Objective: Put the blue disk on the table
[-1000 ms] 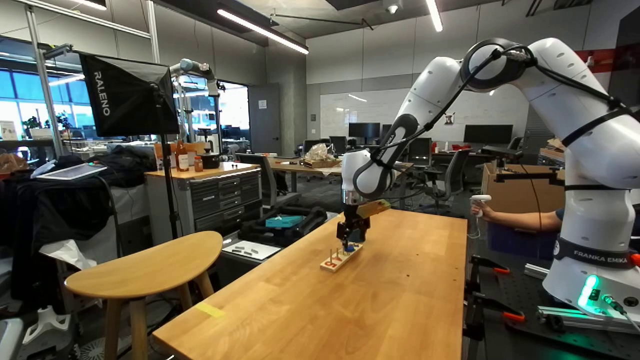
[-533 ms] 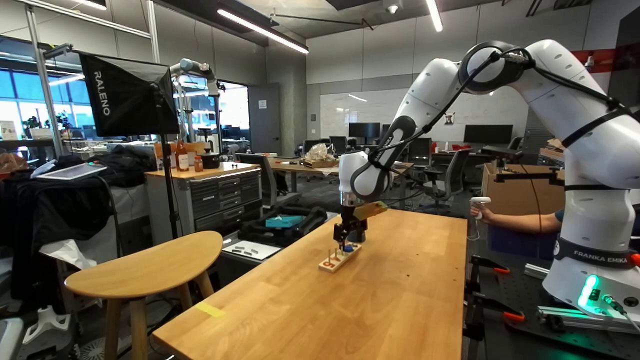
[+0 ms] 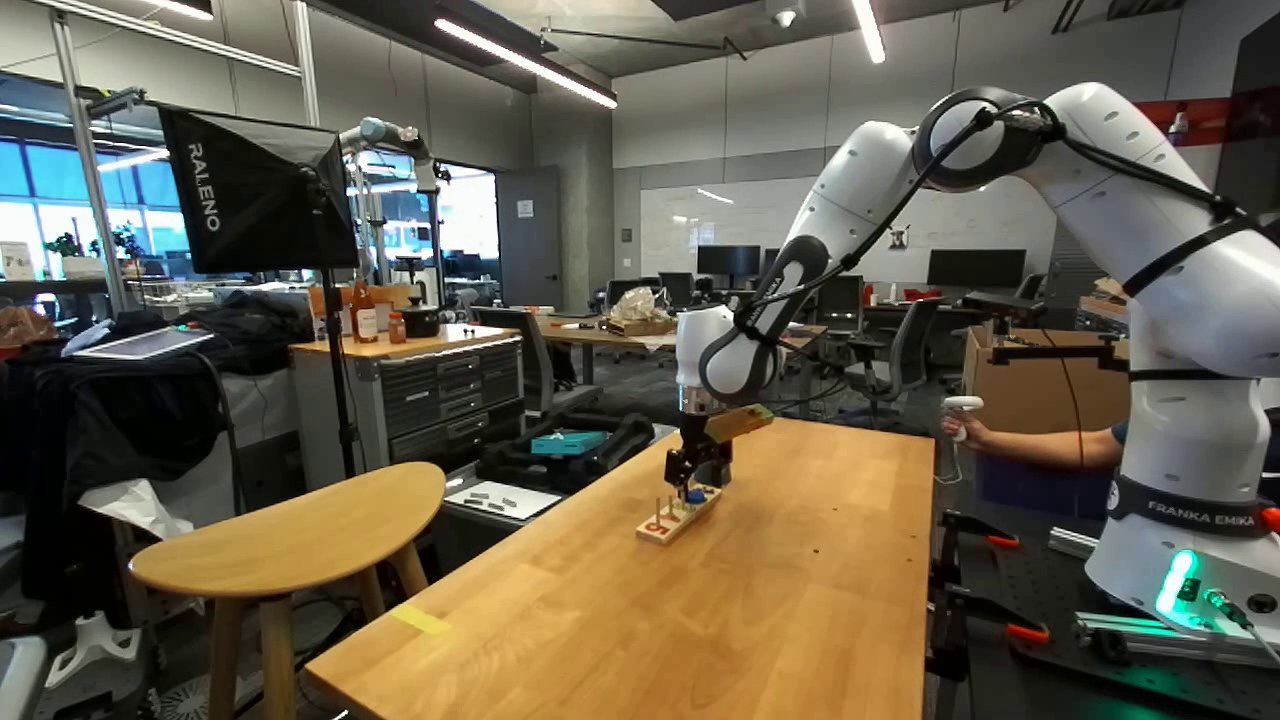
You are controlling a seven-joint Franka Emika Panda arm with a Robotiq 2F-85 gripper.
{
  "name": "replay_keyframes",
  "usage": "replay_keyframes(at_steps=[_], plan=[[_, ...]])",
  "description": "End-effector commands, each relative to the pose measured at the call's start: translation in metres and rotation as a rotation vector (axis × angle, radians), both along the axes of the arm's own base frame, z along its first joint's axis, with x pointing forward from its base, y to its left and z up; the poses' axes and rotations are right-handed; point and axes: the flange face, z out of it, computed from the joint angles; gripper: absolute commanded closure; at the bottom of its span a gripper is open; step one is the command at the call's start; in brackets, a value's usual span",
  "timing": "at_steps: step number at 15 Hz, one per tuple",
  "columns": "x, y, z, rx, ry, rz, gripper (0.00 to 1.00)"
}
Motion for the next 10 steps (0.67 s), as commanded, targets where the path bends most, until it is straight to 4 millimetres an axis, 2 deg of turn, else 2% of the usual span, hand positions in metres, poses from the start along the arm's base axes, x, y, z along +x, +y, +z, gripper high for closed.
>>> replay_keyframes(at_steps=[1,3,4,6,7,8,9,10], plan=[[0.011,-0.004,-0.007,-0.008,-0.017,-0.026,0.40],[0.011,-0.007,-0.006,-0.005,-0.018,-0.037,0.56],[0.012,-0.008,-0.004,-0.005,-0.020,-0.039,0.58],[0.016,-0.013,-0.003,-0.003,-0.021,-0.051,0.72],[0.015,-0.016,-0.003,-0.002,-0.019,-0.059,0.74],[0.015,-0.018,-0.003,-0.001,-0.019,-0.067,0.39],[0.015,-0.019,-0.003,-0.001,-0.018,-0.070,0.44],[0.015,-0.021,-0.003,-0.001,-0.018,-0.075,0.44]])
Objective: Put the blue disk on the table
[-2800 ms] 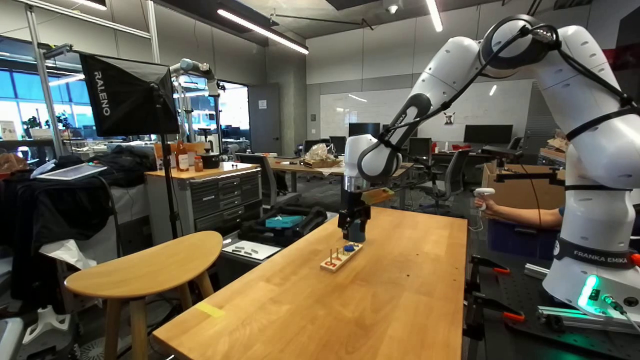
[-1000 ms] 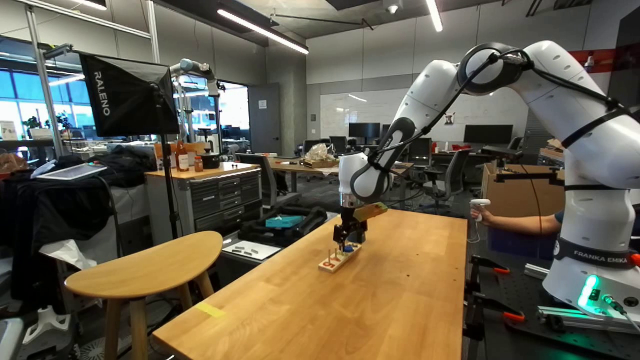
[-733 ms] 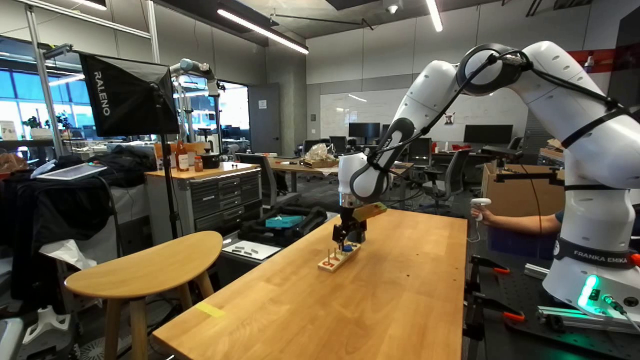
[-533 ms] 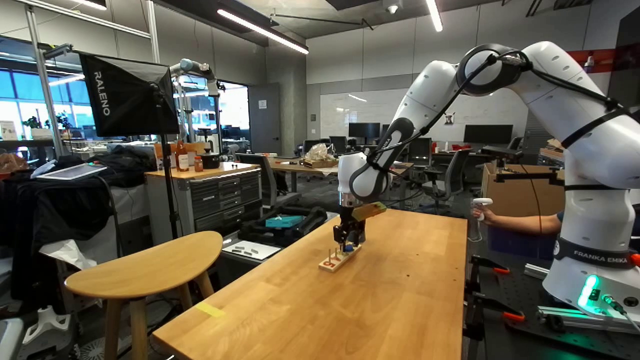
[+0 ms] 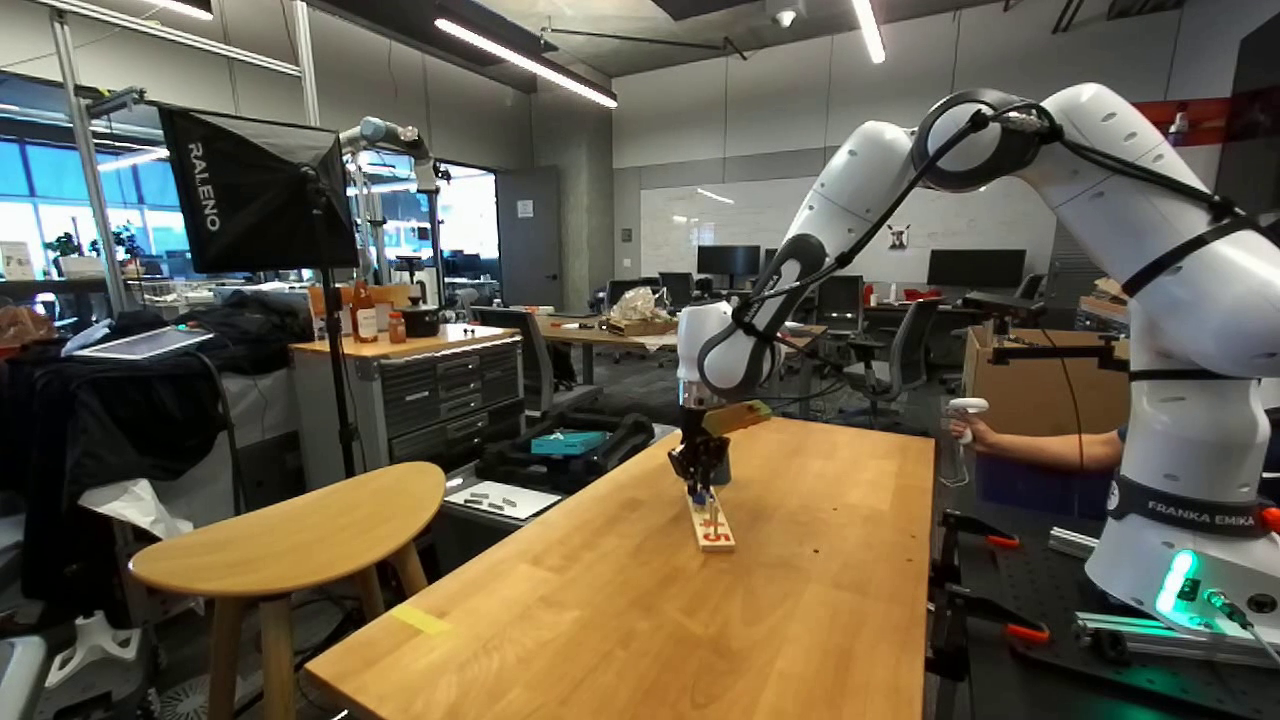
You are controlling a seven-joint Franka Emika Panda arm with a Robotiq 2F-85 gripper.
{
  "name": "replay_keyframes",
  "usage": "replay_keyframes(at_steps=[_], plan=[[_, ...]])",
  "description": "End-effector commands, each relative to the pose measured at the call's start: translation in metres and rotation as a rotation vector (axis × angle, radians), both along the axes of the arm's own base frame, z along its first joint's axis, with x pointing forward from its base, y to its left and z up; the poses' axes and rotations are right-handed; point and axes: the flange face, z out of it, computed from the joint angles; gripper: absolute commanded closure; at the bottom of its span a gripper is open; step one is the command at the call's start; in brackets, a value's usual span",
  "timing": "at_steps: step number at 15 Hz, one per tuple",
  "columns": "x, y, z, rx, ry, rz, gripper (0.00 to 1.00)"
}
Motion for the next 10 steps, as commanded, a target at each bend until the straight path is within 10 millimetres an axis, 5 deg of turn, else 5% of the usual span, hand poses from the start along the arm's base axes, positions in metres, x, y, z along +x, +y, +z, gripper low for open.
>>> replay_keyframes(at_steps=[1,6,10], plan=[[0.008,-0.007,-0.009,-0.002,0.002,-0.035,0.38],[0.013,-0.012,-0.005,-0.004,0.009,-0.047,0.01],[0.005,-0.004,0.000,0.002,0.008,-0.058,0.00]])
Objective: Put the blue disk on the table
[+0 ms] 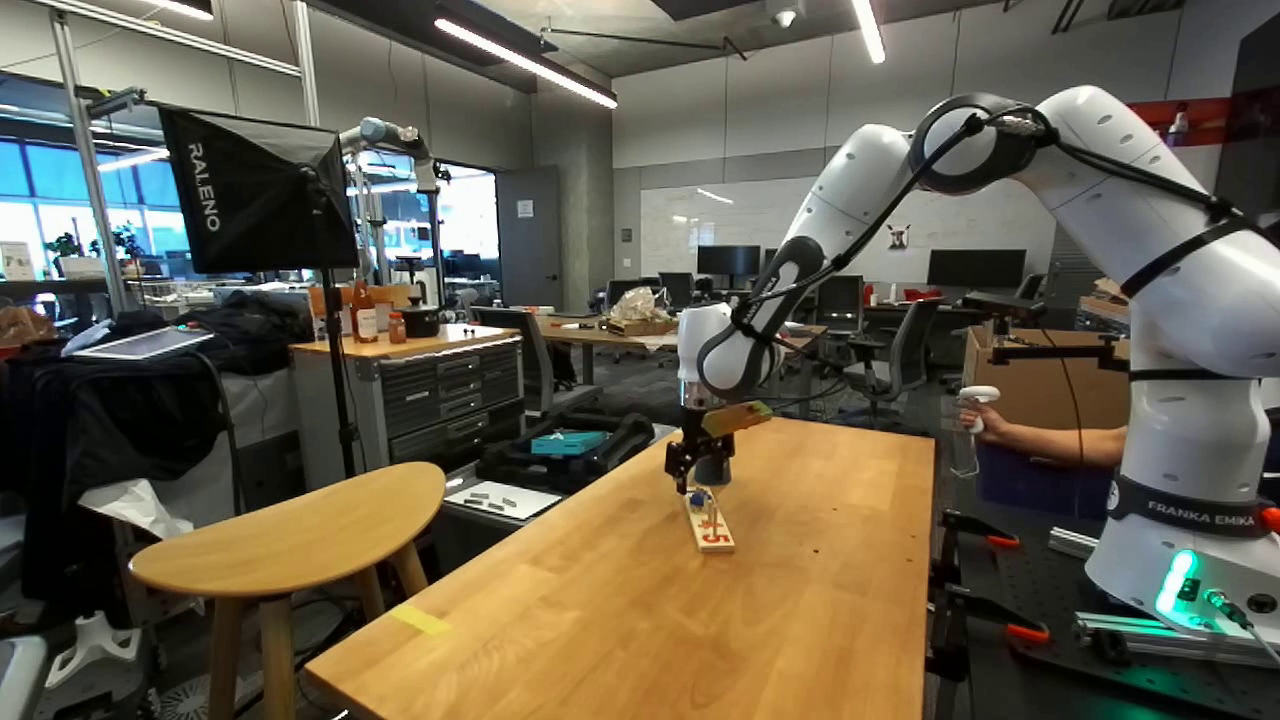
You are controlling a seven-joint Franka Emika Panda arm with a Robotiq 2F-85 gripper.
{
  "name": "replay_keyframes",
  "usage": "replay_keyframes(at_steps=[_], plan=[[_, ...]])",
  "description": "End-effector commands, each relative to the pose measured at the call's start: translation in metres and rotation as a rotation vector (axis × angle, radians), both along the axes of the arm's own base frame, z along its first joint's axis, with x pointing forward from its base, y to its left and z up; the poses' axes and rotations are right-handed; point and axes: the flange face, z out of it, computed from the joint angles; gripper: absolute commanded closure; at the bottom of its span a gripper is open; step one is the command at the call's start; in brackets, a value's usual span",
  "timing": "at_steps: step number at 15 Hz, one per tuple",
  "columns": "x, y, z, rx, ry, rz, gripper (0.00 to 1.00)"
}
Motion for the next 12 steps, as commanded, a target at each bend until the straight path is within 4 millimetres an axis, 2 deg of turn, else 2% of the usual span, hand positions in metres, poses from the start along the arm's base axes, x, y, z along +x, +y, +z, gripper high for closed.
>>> replay_keyframes(at_steps=[1,8,12], plan=[[0.002,0.004,0.004,0.000,-0.003,-0.037,0.00],[-0.012,0.007,-0.005,0.004,0.009,-0.113,0.00],[-0.022,0.016,-0.008,0.011,0.013,-0.152,0.00]])
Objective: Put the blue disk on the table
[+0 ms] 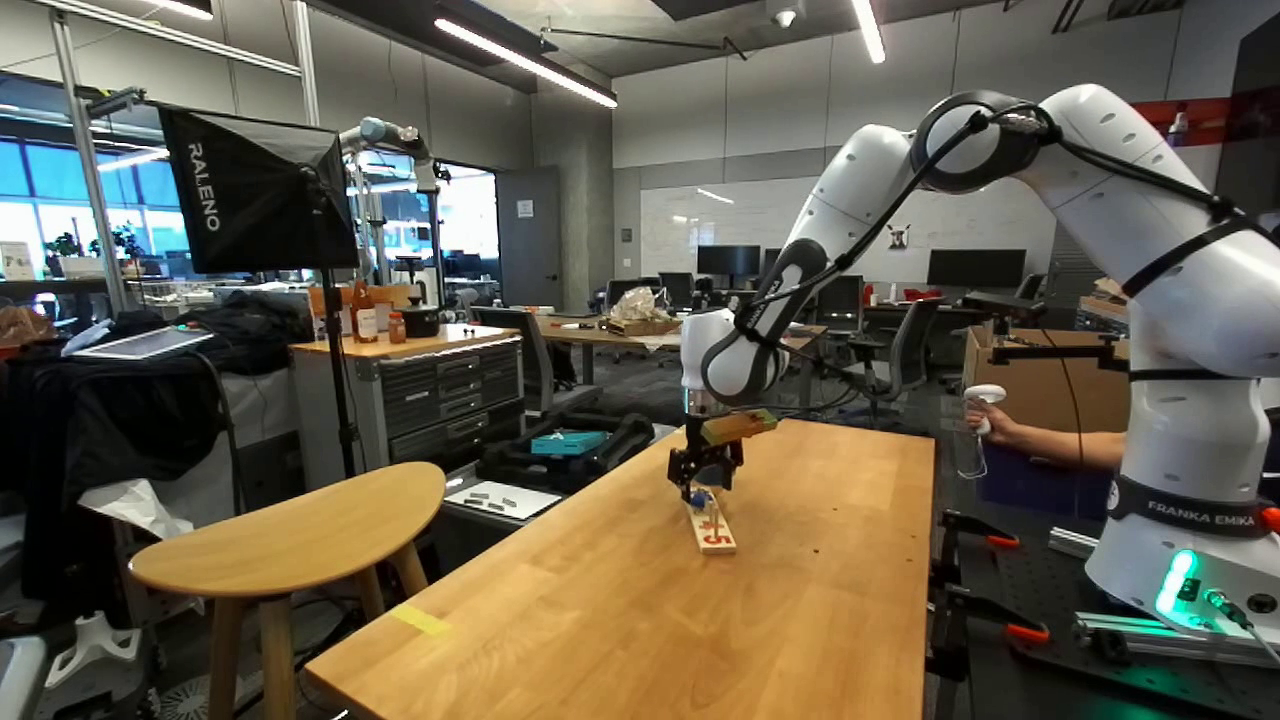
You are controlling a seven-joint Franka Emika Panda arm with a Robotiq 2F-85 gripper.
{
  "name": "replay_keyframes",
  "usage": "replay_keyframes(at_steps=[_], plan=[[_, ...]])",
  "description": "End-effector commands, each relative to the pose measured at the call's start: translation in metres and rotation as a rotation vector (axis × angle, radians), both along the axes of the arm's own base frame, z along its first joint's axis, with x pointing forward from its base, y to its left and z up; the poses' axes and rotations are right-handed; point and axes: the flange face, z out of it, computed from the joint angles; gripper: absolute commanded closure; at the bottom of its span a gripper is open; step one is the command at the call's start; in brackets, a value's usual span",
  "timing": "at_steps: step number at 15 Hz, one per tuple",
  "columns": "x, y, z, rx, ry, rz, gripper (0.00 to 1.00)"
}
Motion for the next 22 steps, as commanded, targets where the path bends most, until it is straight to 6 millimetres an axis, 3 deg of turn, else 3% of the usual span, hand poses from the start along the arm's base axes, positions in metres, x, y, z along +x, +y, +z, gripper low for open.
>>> replay_keyframes(at_steps=[1,12,13,14,20,22], plan=[[-0.010,0.010,0.004,0.003,-0.009,-0.044,0.00],[-0.017,0.031,0.012,-0.007,-0.014,-0.128,0.00],[-0.018,0.031,0.011,-0.005,-0.013,-0.134,0.25],[-0.018,0.032,0.011,-0.001,-0.010,-0.145,0.26],[-0.016,0.032,0.014,0.002,-0.022,-0.175,0.74],[-0.014,0.031,0.018,0.005,-0.028,-0.181,0.82]])
